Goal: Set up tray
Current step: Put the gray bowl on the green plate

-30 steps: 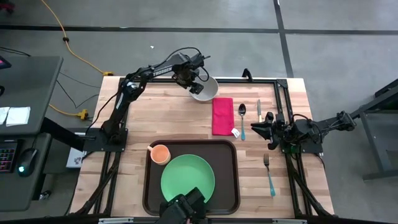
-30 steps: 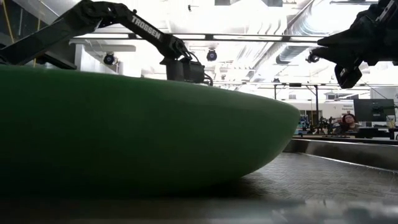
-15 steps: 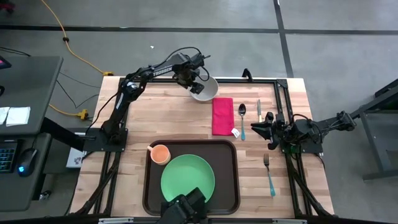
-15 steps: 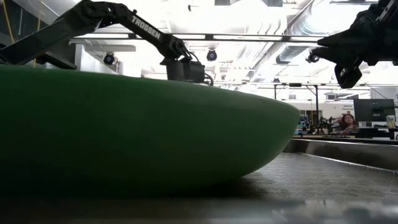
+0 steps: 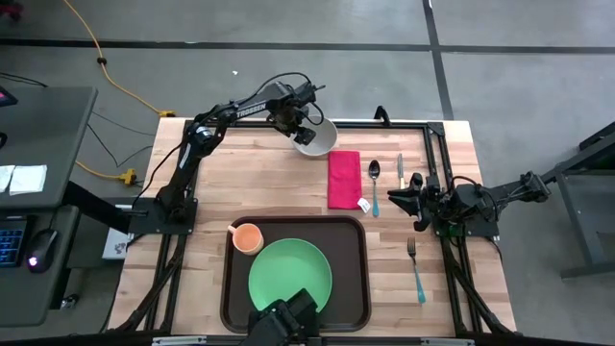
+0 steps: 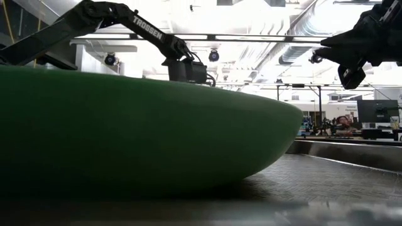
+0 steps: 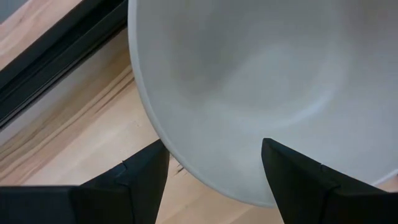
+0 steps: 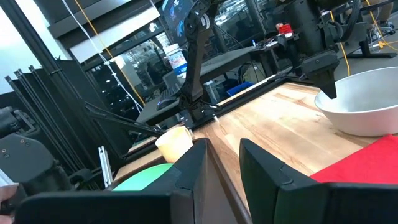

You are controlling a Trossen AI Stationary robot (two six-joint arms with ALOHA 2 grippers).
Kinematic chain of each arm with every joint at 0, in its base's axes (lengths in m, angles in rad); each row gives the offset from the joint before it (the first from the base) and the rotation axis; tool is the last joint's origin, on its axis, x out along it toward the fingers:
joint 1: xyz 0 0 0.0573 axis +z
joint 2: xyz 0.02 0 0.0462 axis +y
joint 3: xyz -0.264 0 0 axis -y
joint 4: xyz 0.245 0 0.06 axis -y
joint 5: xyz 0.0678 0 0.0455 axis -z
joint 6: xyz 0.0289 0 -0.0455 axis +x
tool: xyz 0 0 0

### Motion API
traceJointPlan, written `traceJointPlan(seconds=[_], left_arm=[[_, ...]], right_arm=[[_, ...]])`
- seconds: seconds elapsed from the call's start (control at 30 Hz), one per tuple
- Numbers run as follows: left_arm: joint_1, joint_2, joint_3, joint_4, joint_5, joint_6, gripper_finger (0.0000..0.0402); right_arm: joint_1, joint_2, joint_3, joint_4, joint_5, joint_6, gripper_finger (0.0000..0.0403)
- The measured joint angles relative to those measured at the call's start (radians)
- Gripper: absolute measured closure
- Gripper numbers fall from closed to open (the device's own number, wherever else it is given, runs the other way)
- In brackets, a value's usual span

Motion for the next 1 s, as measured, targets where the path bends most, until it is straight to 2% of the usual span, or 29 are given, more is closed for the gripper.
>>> traceJointPlan(seconds=[1.0], left_arm=[[0.000, 0.000, 0.000, -0.005, -0.037, -0.003, 0.0119]], right_arm=[[0.000, 0.000, 0.000, 0.000, 0.000, 0.000, 0.0329]])
